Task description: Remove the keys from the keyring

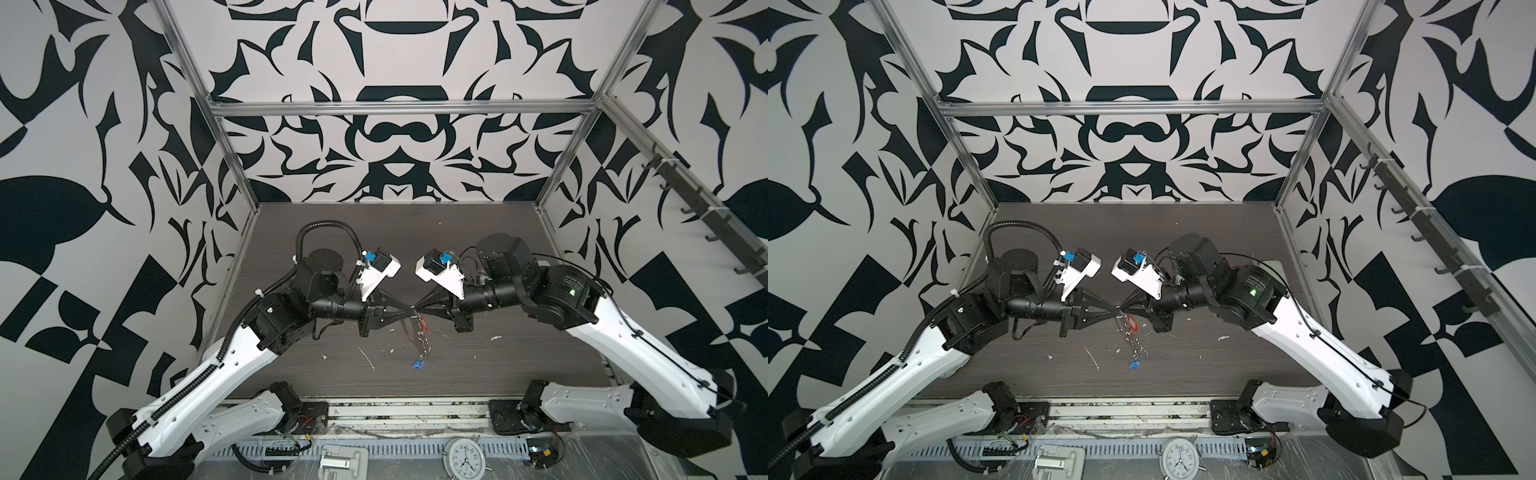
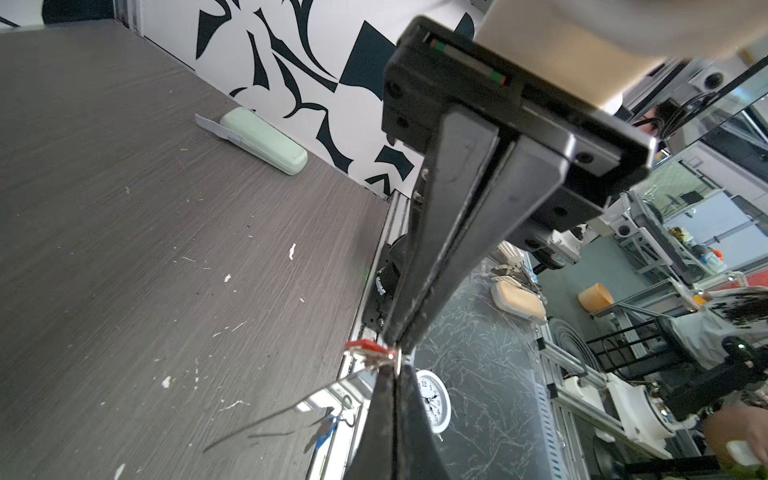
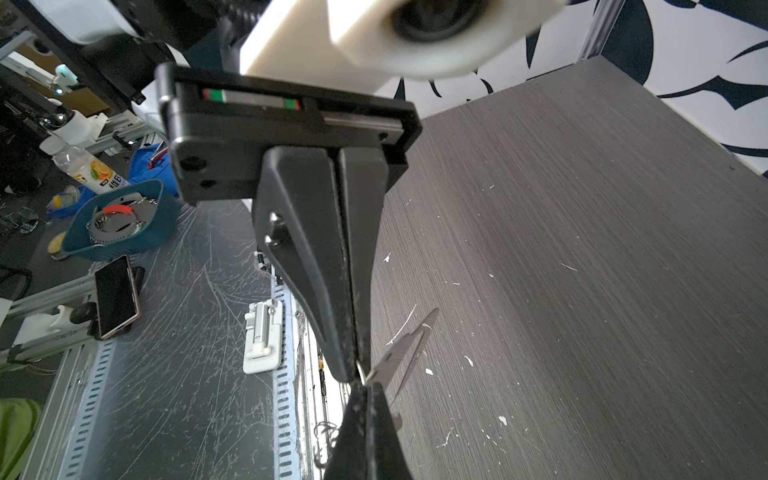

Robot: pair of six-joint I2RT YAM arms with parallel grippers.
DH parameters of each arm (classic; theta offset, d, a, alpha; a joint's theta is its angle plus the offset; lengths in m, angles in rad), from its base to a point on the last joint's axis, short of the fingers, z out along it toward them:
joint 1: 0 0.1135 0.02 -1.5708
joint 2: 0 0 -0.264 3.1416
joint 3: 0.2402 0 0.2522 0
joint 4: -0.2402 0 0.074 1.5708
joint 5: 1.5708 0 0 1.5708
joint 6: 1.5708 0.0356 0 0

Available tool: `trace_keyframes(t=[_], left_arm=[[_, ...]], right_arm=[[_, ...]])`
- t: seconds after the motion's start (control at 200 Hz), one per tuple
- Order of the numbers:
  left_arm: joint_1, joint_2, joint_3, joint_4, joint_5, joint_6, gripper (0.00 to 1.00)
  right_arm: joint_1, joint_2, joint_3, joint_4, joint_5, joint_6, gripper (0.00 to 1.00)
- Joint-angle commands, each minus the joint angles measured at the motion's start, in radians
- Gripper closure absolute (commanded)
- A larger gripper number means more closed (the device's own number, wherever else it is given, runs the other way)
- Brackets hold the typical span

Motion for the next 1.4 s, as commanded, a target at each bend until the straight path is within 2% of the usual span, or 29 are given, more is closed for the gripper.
trace_keyframes(t=[0.0, 0.15, 0.21, 0.265, 0.53, 0.72, 0.87, 1.185, 1.395], left_arm=[[0.0, -0.008, 0.016, 0.024, -0.055, 0.003, 1.0], [0.0, -0.033, -0.004, 0.054, -0.136, -0.005, 1.0], [0.0, -0.052, -0.015, 0.069, -0.181, -0.008, 1.0], [0.0, -0.076, -0.03, 0.096, -0.231, -0.013, 1.0], [-0.018, -0.161, -0.106, 0.232, -0.408, -0.049, 1.0], [-0.025, -0.186, -0.133, 0.297, -0.426, -0.07, 1.0], [-0.031, -0.181, -0.134, 0.304, -0.409, -0.077, 1.0], [-0.048, -0.167, -0.129, 0.309, -0.396, -0.08, 1.0], [-0.06, -0.169, -0.127, 0.312, -0.411, -0.082, 1.0]], right_arm=[[0.025, -0.002, 0.032, 0.059, -0.017, 0.01, 1.0], [0.041, -0.014, 0.019, 0.109, 0.032, 0.046, 1.0], [0.045, -0.042, -0.015, 0.159, 0.064, 0.063, 0.8], [0.047, -0.078, -0.064, 0.223, 0.092, 0.081, 0.7], [0.054, -0.289, -0.421, 0.642, 0.196, 0.16, 0.52], [0.065, -0.321, -0.57, 0.809, 0.294, 0.176, 0.4], [0.068, -0.33, -0.64, 0.912, 0.351, 0.175, 0.34], [0.071, -0.275, -0.663, 0.967, 0.35, 0.172, 0.33], [0.075, -0.249, -0.644, 0.936, 0.347, 0.16, 0.34]])
